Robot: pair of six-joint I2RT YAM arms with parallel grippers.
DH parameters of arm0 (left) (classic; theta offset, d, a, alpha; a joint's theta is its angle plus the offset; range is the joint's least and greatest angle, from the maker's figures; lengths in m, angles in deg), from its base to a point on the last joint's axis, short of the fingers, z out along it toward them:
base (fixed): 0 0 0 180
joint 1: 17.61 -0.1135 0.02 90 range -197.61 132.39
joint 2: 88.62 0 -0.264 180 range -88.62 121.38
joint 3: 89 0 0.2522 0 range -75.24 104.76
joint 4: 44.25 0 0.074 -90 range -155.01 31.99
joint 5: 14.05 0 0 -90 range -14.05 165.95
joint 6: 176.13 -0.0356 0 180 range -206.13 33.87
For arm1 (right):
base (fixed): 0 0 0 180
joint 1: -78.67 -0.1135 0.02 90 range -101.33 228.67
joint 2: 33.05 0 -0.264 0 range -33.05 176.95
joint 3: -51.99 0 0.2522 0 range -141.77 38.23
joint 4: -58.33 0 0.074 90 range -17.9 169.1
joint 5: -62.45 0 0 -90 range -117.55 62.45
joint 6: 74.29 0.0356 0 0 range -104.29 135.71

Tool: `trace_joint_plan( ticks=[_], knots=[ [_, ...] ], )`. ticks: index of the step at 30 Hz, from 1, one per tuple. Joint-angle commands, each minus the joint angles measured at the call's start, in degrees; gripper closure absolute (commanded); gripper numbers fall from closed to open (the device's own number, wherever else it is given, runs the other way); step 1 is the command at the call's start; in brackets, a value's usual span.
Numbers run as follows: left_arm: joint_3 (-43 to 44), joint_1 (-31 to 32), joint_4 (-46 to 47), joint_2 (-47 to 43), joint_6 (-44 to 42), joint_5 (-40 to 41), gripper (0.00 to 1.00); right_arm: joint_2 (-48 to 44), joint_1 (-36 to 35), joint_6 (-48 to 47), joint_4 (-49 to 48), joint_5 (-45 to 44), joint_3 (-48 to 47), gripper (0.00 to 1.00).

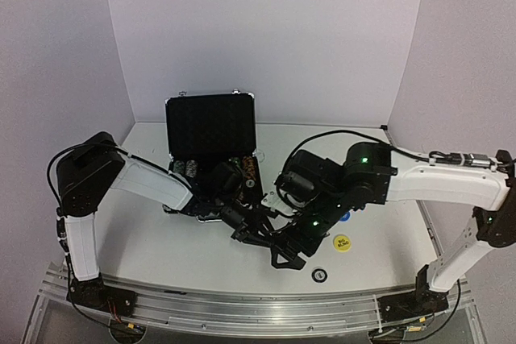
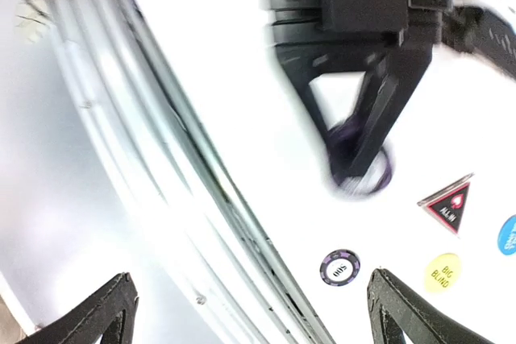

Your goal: Pack up texas hold em set

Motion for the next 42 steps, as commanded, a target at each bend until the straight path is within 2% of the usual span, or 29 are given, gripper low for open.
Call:
trace_joint_plan(
  ticks=[1, 5, 7, 9, 11, 14, 17, 19, 23, 26, 30, 34, 42],
  knots=[
    [7.0, -2.6, -21.2, -7.7, -20.8, 18.4, 1.0, -6.7, 0.0, -2.6, -2.1, 1.9, 0.8, 0.04],
    [14.3, -7.4, -32.2, -8.5, -32.5, 28.6, 1.0, -9.7, 0.0, -3.1, -3.1, -1.2, 1.2, 0.04],
    [19.0, -8.0, -36.7, -9.0, -40.1, 37.1, 1.0, -10.4, 0.0, -2.9, -3.3, -6.0, 1.7, 0.04],
    [21.8, -8.1, -37.2, -10.3, -49.6, 43.0, 1.0, -10.2, 0.1, -1.6, -3.5, -13.0, 2.2, 0.03],
    [21.0, -8.1, -34.6, -12.5, -62.0, 42.1, 1.0, -9.7, 0.7, 1.0, -4.1, -22.0, 2.3, 0.02],
    [24.7, -9.1, -39.3, -13.4, -72.5, 42.8, 1.0, -9.1, 6.2, 6.5, -4.5, -29.7, 2.0, 0.02],
    [26.7, -11.9, -44.6, -15.8, -81.0, 42.0, 1.0, -8.8, 14.0, 11.0, -5.8, -29.3, 3.2, 0.02],
    [25.8, -13.6, -47.5, -18.3, -87.3, 42.0, 1.0, -7.4, 16.6, 11.9, -6.2, -29.1, 3.6, 0.02],
    [20.3, -16.7, -51.8, -25.2, -101.0, 44.6, 1.0, -2.5, 17.7, 13.2, -6.3, -29.9, 1.7, 0.02],
    [17.4, -23.8, -54.1, -28.2, -109.7, 39.2, 1.0, 1.7, 19.3, 15.4, -6.3, -29.7, -0.4, 0.02],
    [16.4, -32.2, -57.3, -25.8, -116.8, 37.5, 1.0, 5.8, 21.0, 16.5, -6.2, -29.5, -2.9, 0.02],
    [15.7, -38.6, -60.9, -22.3, -122.3, 34.6, 1.0, 6.1, 23.0, 19.4, -6.0, -31.1, -2.6, 0.02],
    [11.2, -41.2, -57.8, -15.7, -125.8, 34.1, 1.0, 3.3, 24.6, 26.1, -6.0, -33.5, -0.2, 0.02]
  ],
)
